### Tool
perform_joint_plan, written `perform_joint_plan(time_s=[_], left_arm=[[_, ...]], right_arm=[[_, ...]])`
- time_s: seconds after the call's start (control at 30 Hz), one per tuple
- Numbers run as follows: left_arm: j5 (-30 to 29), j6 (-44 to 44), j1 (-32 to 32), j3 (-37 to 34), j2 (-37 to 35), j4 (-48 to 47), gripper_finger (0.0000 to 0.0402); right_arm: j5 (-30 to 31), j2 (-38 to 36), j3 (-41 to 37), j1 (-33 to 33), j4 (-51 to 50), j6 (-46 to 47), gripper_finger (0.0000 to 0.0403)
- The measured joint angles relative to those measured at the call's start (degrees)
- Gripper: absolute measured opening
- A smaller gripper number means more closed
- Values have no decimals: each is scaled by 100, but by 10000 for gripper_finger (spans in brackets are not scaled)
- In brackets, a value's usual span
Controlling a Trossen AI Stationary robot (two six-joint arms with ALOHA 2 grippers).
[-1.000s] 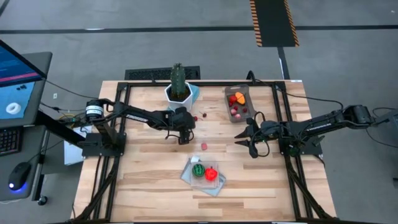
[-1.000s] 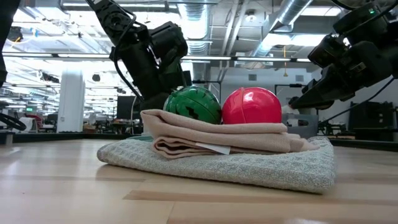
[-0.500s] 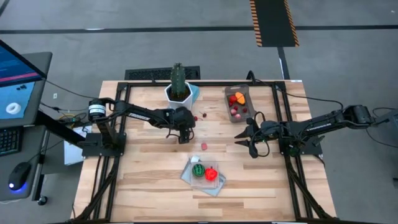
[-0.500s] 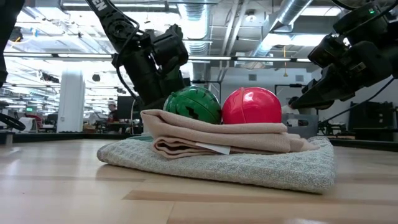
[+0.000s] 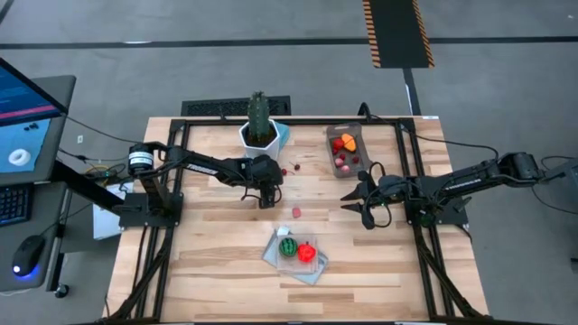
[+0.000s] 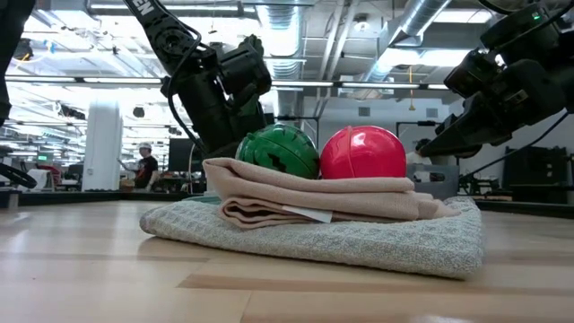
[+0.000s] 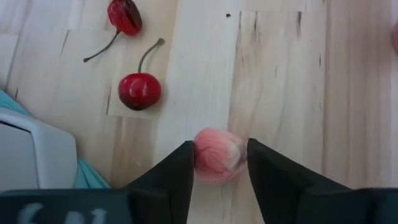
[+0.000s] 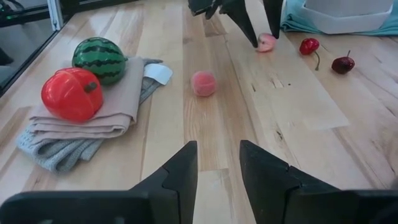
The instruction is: Pick and placing Produce into tupperware
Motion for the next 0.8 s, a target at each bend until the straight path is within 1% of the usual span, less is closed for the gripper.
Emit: perform_joint_plan(time_s=[0.5,0.7,0.8], left_arm=[[-35,-185,-15,0,0,247,66],[-24,-185,-66,12,0,610,60],[-15,-185,-104,167,0,612,60]], right_arm=[[0,2,0,0,0,1,141],[0,-1,0,-1,0,-1,144],[0,-1,0,0,0,0,145]])
